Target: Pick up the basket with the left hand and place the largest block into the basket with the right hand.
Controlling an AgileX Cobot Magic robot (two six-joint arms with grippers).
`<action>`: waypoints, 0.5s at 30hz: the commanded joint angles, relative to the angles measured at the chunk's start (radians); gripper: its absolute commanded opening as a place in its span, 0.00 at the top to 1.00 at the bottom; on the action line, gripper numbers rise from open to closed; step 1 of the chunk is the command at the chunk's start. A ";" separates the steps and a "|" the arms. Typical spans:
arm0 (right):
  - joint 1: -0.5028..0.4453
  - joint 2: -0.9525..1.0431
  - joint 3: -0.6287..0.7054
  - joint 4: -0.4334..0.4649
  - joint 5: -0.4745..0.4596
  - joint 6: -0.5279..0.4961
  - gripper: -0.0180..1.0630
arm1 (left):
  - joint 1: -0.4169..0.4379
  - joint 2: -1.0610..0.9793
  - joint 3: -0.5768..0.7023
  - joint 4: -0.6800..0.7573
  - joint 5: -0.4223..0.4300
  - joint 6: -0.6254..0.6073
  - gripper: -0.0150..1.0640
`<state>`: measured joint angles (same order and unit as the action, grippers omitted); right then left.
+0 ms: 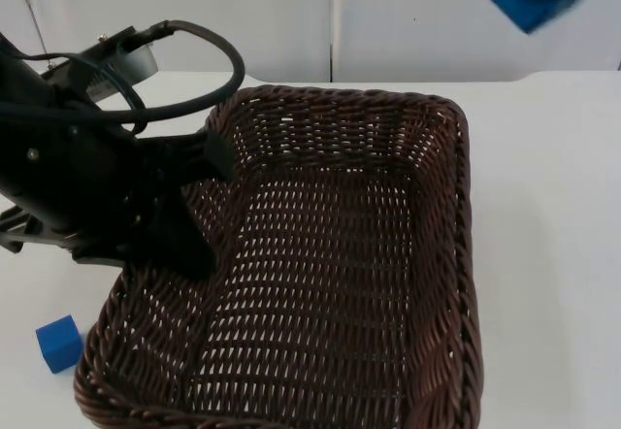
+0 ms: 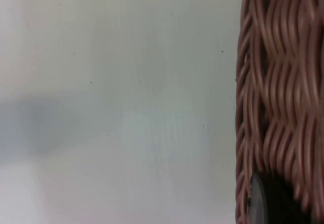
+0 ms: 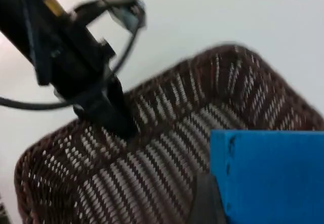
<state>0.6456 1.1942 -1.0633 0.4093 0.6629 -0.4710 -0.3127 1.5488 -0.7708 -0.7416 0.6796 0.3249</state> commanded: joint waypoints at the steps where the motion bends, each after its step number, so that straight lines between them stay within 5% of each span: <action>1: 0.054 0.013 -0.003 -0.067 -0.081 0.035 0.98 | 0.000 -0.014 -0.001 -0.032 -0.004 -0.002 0.99; 4: 0.092 0.084 -0.003 -0.116 -0.106 0.078 0.98 | 0.000 -0.014 -0.001 -0.032 -0.004 -0.002 0.99; 15: 0.096 0.367 -0.003 -0.080 -0.246 0.078 0.98 | 0.000 -0.014 -0.001 -0.032 -0.004 -0.002 0.99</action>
<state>0.7347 1.5251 -1.0633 0.3062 0.4724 -0.3944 -0.3127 1.5488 -0.7708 -0.7416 0.6796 0.3249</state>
